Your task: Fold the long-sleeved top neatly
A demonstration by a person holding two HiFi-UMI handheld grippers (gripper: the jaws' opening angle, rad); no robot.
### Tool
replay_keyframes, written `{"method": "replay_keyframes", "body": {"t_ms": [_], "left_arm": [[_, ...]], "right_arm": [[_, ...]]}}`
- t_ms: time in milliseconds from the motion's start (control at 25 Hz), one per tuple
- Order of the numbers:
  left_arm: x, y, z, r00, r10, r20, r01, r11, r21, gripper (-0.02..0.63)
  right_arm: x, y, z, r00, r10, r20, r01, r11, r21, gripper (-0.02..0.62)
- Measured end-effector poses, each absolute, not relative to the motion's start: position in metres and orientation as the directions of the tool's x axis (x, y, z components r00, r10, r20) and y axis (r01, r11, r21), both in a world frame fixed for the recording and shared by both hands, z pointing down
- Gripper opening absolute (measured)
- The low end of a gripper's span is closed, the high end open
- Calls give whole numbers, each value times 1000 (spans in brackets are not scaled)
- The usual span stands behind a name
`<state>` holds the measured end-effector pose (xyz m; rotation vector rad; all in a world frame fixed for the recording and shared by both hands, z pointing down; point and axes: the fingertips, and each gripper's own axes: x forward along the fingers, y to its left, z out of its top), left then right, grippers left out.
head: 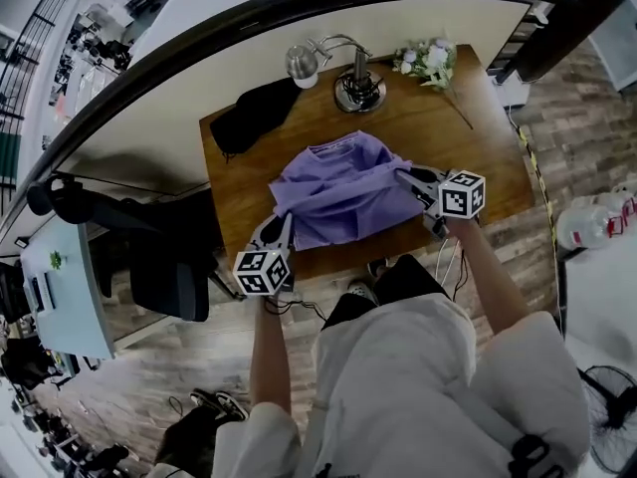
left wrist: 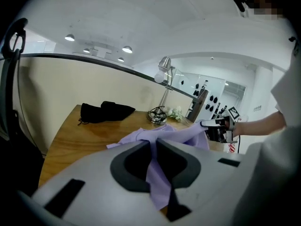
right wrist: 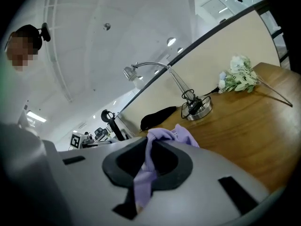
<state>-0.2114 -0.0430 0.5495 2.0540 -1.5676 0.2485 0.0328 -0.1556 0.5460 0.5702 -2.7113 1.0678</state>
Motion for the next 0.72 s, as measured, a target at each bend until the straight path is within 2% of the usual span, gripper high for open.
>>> {"method": "replay_keyframes", "body": {"t_ms": [160, 320, 360, 440, 480, 560, 640, 720], "left_arm": [[-232, -81, 561, 288, -832, 474, -935, -137, 327, 46], [-251, -112, 599, 278, -795, 539, -897, -15, 442, 46], [-254, -117, 610, 279, -780, 561, -877, 31, 479, 46], [-259, -126, 624, 280, -759, 587, -840, 103, 533, 48], [-261, -132, 628, 275, -758, 592, -829, 125, 545, 48], [-267, -141, 632, 256, -762, 595, -812, 164, 560, 51], [-271, -149, 634, 252, -776, 578, -762, 209, 612, 70], [-278, -153, 635, 250, -801, 544, -688, 249, 682, 122]], "right_arm": [[14, -194, 558, -918, -246, 312, -395, 640, -659, 35], [-3, -226, 591, -918, -195, 346, -396, 492, -775, 59], [-7, -232, 599, -922, -180, 343, -388, 433, -814, 88], [-18, -241, 608, -937, -145, 316, -347, 329, -878, 237], [-24, -244, 609, -947, -129, 296, -321, 298, -899, 286], [-32, -251, 606, -961, -107, 254, -274, 263, -925, 295], [-33, -261, 606, -967, -114, 227, -245, 191, -951, 333], [-30, -272, 610, -970, -153, 187, -200, 74, -977, 337]]}}
